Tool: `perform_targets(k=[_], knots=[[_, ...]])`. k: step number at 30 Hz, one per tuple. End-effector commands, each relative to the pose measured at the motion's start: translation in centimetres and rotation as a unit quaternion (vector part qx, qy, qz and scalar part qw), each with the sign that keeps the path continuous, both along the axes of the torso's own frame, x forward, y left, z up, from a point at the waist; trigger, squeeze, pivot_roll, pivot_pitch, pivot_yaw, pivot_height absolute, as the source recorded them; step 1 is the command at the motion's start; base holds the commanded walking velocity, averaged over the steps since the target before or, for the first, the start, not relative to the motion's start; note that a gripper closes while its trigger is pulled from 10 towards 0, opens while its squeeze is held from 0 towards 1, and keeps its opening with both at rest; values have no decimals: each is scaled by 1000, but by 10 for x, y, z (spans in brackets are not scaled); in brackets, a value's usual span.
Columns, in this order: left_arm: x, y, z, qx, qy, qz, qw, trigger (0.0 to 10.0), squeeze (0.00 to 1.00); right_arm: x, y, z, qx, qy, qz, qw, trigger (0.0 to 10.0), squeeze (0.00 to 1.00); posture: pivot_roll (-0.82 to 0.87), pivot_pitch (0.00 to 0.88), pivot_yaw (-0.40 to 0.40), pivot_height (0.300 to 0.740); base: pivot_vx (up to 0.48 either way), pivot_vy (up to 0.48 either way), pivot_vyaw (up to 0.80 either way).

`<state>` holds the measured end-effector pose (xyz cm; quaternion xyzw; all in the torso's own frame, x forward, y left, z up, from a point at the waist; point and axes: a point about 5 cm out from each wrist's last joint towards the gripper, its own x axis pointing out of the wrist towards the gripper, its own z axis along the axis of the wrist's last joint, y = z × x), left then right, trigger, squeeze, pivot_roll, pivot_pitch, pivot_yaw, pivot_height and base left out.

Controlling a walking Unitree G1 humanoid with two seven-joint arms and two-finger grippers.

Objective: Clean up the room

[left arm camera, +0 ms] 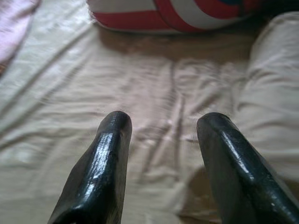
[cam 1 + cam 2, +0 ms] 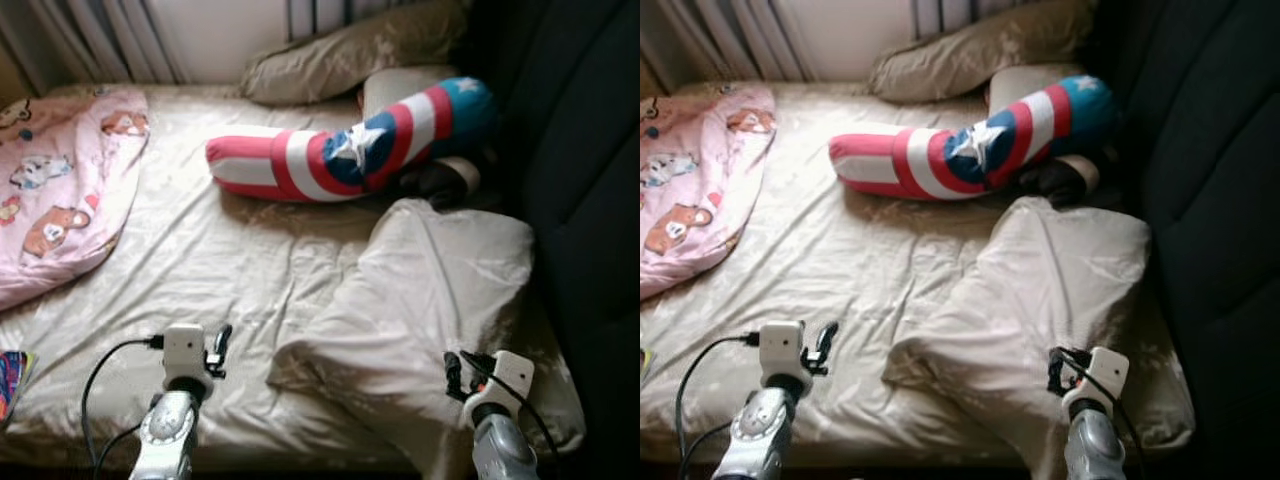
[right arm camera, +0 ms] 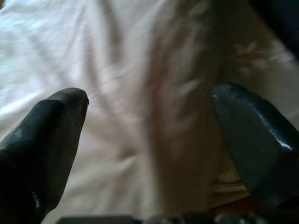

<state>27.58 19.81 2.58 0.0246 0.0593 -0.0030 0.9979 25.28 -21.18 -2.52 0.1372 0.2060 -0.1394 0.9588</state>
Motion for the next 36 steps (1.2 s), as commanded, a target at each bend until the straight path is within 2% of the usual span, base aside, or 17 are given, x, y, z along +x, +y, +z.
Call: perform_targets(k=[1, 7, 11, 17, 22, 31, 36], knots=[[-5, 5, -5, -3, 14, 9, 1000, 10000, 0, -3, 3, -3, 4, 10, 5, 1000, 10000, 0, 68, 170, -28, 720, 0, 0, 0], [-4, 6, -4, -3, 12, 11, 1000, 10000, 0, -6, 3, -6, 17, 17, 6, 1000, 10000, 0, 67, 170, -29, 720, 0, 0, 0], [-4, 6, -3, -3, 12, 11, 1000, 10000, 0, -5, 12, -8, 39, 15, 30, 999, 10000, 0, 65, 170, -28, 720, 0, 0, 0], [-3, 6, -3, -11, 16, 13, 1000, 10000, 0, -4, 17, -8, 43, 15, 45, 998, 10000, 0, 68, 168, -28, 720, 0, 0, 0], [-3, 7, -4, -7, 20, 12, 1000, 10000, 0, -4, 19, -9, 49, 16, 50, 997, 10000, 0, 69, 168, -28, 720, 0, 460, 0], [-4, 7, -4, -3, 22, 7, 1000, 10000, 0, -4, 26, -11, 63, 24, 68, 995, 10000, 0, 75, 171, -23, 720, 0, 0, 0], [-4, 6, -4, 0, 22, 3, 1000, 10000, 0, -1, 31, -10, 53, 34, 75, 995, 10000, 0, 82, 172, -16, 720, 0, 0, 0]])
